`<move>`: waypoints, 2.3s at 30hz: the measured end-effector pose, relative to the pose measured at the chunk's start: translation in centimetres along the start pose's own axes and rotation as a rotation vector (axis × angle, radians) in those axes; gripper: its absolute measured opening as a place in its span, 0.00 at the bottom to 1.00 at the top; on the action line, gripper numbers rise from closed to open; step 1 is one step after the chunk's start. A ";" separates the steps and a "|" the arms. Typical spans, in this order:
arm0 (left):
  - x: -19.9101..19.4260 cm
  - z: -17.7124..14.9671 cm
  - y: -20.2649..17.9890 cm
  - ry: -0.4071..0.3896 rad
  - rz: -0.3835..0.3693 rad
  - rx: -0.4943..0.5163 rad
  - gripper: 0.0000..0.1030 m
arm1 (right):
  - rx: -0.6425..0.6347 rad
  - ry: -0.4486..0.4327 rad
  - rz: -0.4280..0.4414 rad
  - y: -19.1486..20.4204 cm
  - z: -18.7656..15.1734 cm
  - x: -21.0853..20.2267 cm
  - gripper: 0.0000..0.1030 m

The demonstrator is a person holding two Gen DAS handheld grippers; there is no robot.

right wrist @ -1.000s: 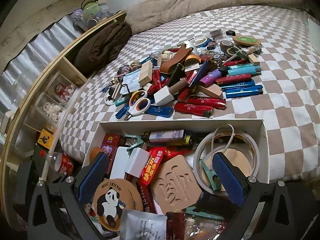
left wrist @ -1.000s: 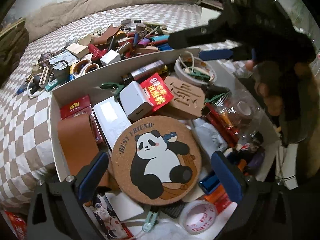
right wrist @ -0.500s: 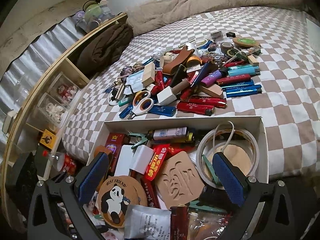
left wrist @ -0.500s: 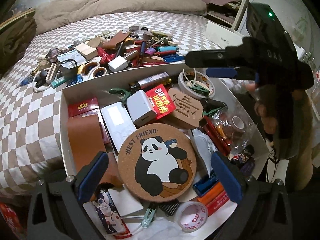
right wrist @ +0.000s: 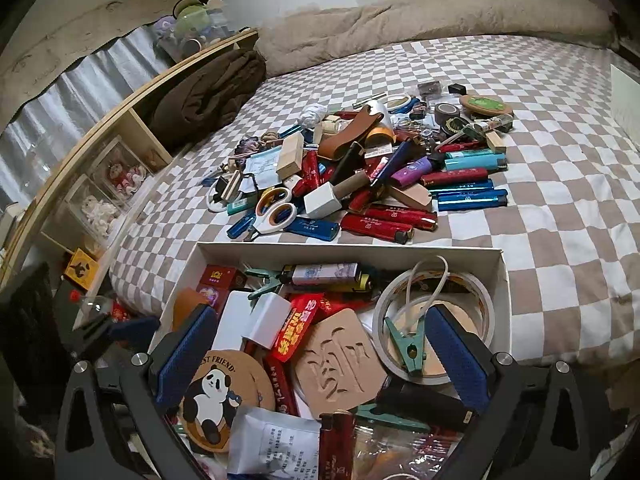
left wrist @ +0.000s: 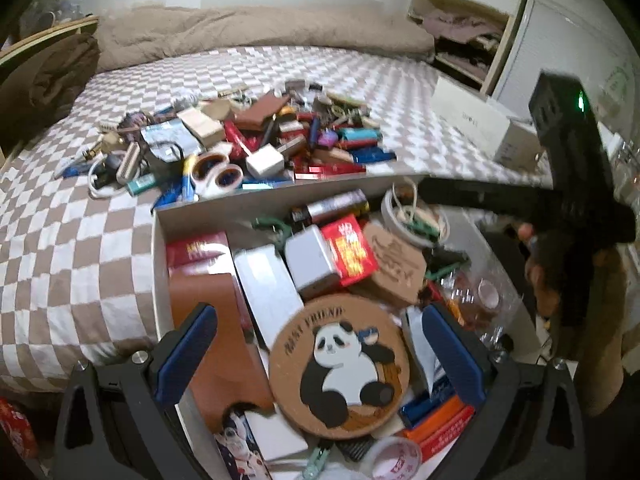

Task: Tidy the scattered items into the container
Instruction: 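Move both tools back from the box toward the pile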

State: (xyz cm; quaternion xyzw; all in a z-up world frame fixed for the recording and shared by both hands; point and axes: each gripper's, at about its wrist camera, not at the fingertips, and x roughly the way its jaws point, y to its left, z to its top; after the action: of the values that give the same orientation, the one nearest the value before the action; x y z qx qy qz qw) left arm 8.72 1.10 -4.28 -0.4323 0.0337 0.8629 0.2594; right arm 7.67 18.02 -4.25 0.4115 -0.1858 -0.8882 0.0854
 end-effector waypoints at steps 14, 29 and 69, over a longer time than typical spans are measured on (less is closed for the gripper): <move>-1.4 4.3 2.5 -0.152 0.086 -0.086 1.00 | -0.057 -0.051 -0.064 0.5 1.7 -0.7 1.00; -0.8 6.9 4.1 -0.181 0.124 -0.091 1.00 | -0.139 -0.103 -0.132 0.8 4.0 -0.9 1.00; 8.3 11.3 7.8 0.054 0.147 0.145 1.00 | -0.110 -0.014 -0.335 -8.8 9.3 4.8 1.00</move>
State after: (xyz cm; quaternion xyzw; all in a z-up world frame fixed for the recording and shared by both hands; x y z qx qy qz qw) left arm -7.35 1.09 -4.86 -0.4319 0.1345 0.8630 0.2251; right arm -2.53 27.03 -5.66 0.4251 -0.0665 -0.9017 -0.0426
